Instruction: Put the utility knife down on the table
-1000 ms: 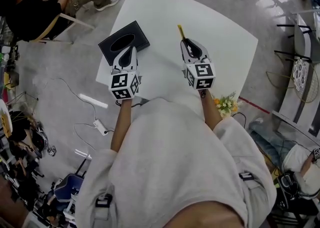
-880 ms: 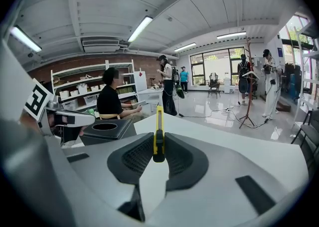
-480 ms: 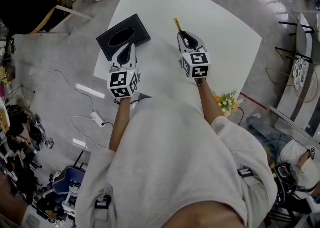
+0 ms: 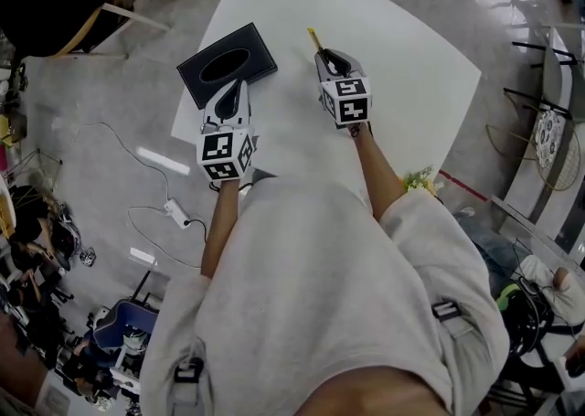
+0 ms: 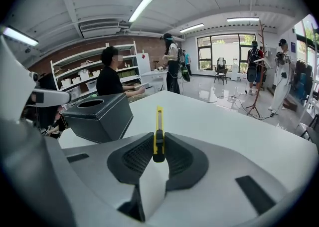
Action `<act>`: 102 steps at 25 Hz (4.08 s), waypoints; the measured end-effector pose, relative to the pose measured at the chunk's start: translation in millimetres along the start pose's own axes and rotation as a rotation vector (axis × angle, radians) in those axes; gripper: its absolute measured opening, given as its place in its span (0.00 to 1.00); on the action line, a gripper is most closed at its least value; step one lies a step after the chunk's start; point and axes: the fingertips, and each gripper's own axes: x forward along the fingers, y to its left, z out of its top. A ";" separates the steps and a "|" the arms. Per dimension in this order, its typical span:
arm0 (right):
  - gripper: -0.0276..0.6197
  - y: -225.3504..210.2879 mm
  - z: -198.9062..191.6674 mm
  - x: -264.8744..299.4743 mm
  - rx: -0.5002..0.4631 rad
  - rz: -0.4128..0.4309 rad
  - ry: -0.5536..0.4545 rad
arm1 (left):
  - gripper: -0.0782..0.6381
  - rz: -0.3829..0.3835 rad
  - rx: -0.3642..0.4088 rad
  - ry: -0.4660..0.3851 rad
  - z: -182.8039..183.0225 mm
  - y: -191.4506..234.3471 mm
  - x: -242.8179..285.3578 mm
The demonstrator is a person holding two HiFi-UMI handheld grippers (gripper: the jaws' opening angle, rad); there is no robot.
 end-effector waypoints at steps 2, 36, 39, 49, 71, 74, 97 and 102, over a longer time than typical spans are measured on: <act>0.17 -1.5 -7.0 10.8 -0.002 0.000 0.032 | 0.14 0.001 0.000 0.002 -1.5 1.5 -1.0; 0.17 -17.3 -30.0 47.3 -0.043 -0.021 0.221 | 0.14 0.029 0.002 -0.011 -4.9 9.2 -13.0; 0.17 -14.4 -21.6 41.6 -0.048 -0.018 0.181 | 0.14 0.023 0.005 -0.013 -3.2 7.3 -12.5; 0.21 -10.7 -31.9 40.8 -0.041 0.011 0.195 | 0.14 0.021 0.010 -0.018 -2.7 6.4 -12.9; 0.11 -8.2 22.0 -44.5 -0.024 -0.055 -0.066 | 0.14 -0.051 0.054 -0.042 12.1 -13.8 -4.5; 0.10 -8.2 28.0 -59.2 -0.020 -0.065 -0.102 | 0.14 -0.065 0.065 -0.049 16.4 -17.1 -2.1; 0.09 21.9 92.0 -144.3 -0.092 -0.101 -0.360 | 0.14 -0.096 0.107 -0.153 54.1 -31.9 -11.0; 0.09 24.6 94.5 -145.0 -0.113 -0.107 -0.383 | 0.14 -0.093 0.116 -0.177 60.8 -32.4 -17.3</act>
